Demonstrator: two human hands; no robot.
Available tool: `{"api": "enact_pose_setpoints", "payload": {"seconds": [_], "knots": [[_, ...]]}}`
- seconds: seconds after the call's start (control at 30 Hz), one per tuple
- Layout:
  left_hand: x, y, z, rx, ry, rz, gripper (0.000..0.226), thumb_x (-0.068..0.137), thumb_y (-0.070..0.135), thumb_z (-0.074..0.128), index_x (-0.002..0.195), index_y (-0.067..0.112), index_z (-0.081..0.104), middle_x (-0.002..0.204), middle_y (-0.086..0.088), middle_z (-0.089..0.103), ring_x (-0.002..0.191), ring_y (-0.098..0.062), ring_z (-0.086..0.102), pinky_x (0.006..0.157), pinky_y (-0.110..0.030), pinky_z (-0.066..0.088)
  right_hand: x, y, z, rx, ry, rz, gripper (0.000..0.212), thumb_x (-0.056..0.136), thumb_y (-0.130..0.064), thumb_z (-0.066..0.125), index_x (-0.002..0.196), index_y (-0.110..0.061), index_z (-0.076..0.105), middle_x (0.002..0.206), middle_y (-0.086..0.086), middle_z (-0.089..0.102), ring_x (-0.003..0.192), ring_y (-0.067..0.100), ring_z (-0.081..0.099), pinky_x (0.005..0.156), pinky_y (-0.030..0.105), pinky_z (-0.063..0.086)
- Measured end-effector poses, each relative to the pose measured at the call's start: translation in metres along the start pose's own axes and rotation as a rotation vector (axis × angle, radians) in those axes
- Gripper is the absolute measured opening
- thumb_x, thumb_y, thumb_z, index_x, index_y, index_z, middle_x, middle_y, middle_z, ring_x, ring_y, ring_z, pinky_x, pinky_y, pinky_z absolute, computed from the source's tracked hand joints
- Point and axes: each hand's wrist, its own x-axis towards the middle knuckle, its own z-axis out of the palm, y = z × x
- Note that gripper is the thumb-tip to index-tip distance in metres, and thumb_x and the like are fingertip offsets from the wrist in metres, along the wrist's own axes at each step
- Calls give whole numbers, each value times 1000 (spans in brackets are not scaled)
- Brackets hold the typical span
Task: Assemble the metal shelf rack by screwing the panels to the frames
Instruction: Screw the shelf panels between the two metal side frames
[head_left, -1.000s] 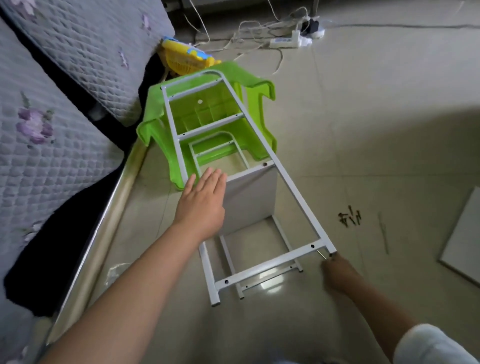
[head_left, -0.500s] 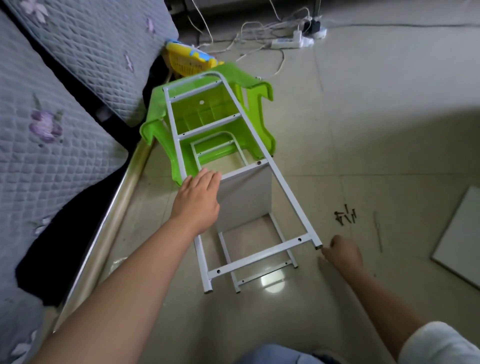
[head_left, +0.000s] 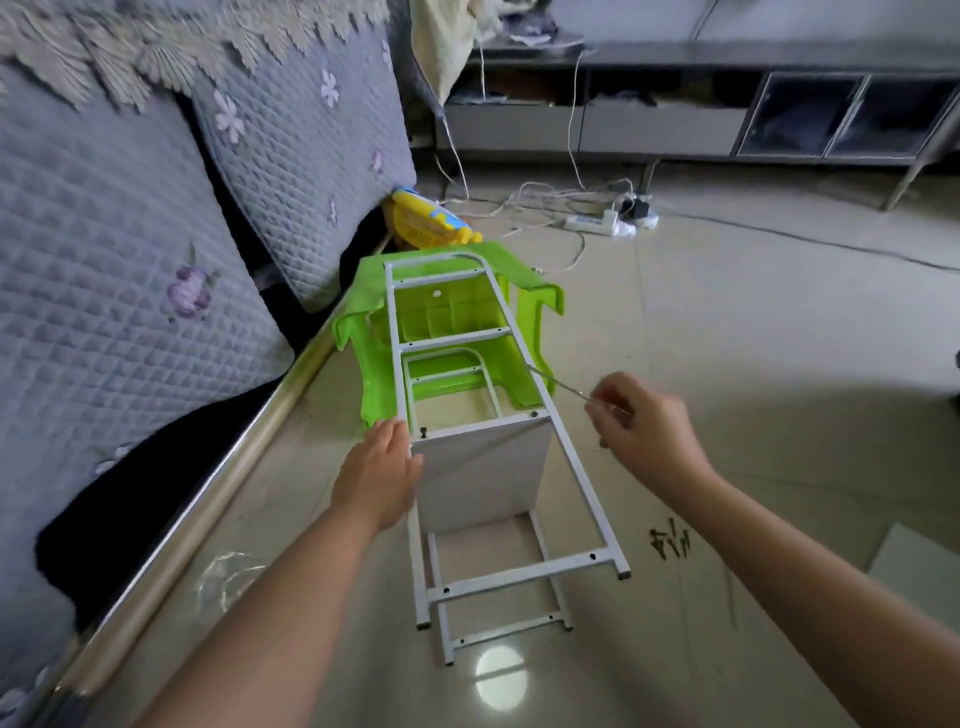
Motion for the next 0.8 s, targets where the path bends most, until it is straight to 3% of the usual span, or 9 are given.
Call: {"api": "enact_pose_setpoints", "payload": {"seconds": [0.07, 0.13, 0.3, 0.47, 0.8], "knots": [[0, -3, -2, -6, -70, -4, 55, 101, 32, 25, 146, 2, 17, 155, -13, 16, 143, -23, 16, 114, -32, 19, 7, -27, 11, -53, -143, -157, 9, 84, -7, 62, 89, -3, 68, 82, 10, 66, 72, 24, 61, 75, 29, 51], [3, -5, -3, 18, -114, 4, 58, 101, 31, 29, 147, 2, 12, 156, -14, 9, 145, -24, 9, 115, -32, 17, 15, -46, 27, -96, -227, -265, 12, 84, -5, 62, 92, -1, 70, 90, 13, 69, 73, 17, 57, 68, 12, 41], [6, -6, -13, 10, -261, 17, 60, 102, 30, 26, 147, 0, 1, 156, -15, -5, 145, -24, 0, 116, -35, 13, 33, -76, 55, -283, -304, -380, 21, 93, -12, 45, 106, -1, 58, 103, 15, 62, 92, 32, 57, 72, 32, 42], [9, -8, -25, 10, -366, 15, 60, 102, 30, 25, 148, 2, -2, 157, -12, -8, 145, -23, -5, 117, -35, 8, 46, -89, 65, -485, -431, -419, 21, 94, -11, 39, 107, -3, 52, 108, 14, 57, 98, 33, 54, 75, 37, 44], [11, -11, -30, -52, -420, 24, 60, 103, 27, 27, 148, 3, -4, 156, -10, -12, 145, -20, -8, 118, -33, 4, 55, -94, 75, -506, -491, -415, 19, 93, -9, 39, 104, -5, 54, 105, 12, 59, 94, 29, 55, 74, 34, 45]]}}
